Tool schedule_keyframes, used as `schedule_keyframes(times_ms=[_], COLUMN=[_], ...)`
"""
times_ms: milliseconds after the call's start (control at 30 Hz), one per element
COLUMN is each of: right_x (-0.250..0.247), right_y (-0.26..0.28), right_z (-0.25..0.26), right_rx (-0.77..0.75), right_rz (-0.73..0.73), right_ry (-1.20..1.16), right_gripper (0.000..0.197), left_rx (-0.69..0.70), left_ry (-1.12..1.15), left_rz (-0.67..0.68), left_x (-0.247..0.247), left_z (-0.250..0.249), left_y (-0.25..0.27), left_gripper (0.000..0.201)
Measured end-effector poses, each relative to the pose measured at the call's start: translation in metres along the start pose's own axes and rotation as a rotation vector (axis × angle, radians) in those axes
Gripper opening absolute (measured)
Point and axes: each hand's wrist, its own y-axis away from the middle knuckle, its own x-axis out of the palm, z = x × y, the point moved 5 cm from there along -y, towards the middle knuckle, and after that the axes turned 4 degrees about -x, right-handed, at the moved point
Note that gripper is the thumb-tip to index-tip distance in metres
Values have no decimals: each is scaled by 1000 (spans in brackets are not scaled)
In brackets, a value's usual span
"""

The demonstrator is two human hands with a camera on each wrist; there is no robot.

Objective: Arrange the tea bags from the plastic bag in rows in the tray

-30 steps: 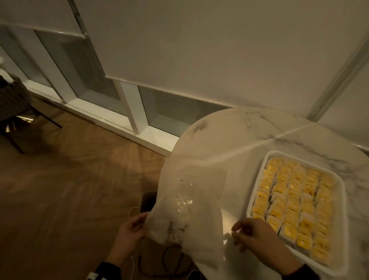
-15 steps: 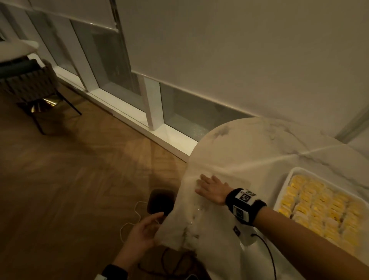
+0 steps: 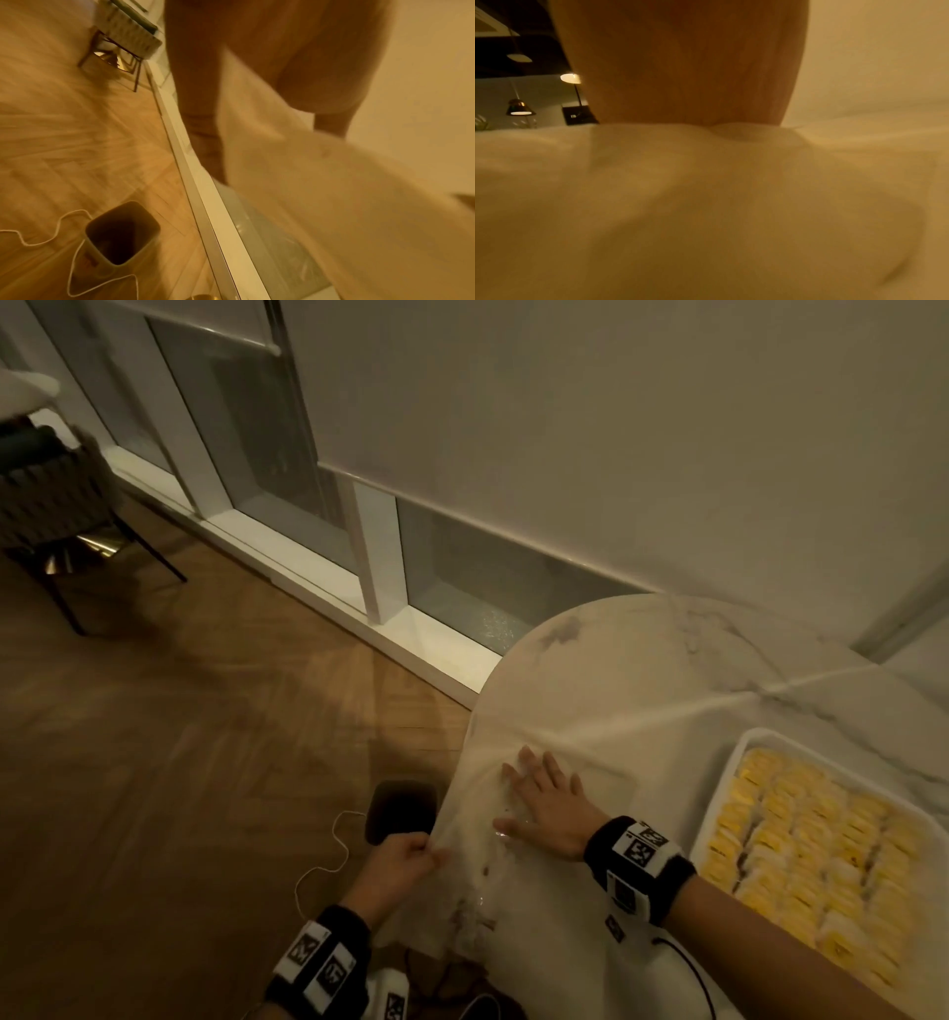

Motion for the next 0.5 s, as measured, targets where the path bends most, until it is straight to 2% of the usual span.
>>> schedule_keyframes(times_ms=[100,133,167,233,300,367,433,500], right_x=[-11,-7,2,30,60,74,78,71], right_y=[37,53,68,88,97,97,98,106], right_z=[10,11,10,11,10,9,9,13], right_rx=[30,66,104,162,193,187,173,138], right_rz=[-216,-247,-237,-123,-11,-11,-66,-189], right_ry=[-41,-81,-115,-166,-177,-120,-82,38], right_gripper=[92,93,94,89,88,92,94,95], left_rx=[64,73,79,84,78,102,210,463], left_ry=[82,100,116,111,50,-60,-126,-249], left_rz=[-102,-128,-153,-173,-162,-178,-261,-323], left_x=[5,5,5,4,1,-7,-15,-10], left_z=[-1,-2,-3,1,2,-4,-31,-74], left_y=[-6,-5,-4,0,5,8,14,18], left_gripper=[9,8,6,8,21,41,45,36])
